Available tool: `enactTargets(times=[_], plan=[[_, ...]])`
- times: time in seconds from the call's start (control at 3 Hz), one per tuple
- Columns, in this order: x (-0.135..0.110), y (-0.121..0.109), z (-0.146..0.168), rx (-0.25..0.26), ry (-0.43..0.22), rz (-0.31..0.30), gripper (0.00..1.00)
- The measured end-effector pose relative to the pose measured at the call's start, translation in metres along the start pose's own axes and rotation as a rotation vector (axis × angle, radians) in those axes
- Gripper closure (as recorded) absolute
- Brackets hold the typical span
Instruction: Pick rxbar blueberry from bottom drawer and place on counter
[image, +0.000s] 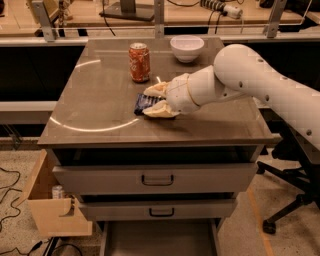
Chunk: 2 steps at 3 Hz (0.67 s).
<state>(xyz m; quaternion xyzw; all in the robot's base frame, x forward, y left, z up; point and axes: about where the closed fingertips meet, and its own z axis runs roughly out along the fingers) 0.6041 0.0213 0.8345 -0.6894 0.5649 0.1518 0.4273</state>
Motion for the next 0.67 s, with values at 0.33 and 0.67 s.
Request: enactTargets(times=[0.33,0.67], plan=[[-0.0010,0.0007,0.0015,-0.003,-0.001,-0.001,0.15],[-0.0013,0.0006,0.0013,-0.003,-0.001,-0.001,0.00]])
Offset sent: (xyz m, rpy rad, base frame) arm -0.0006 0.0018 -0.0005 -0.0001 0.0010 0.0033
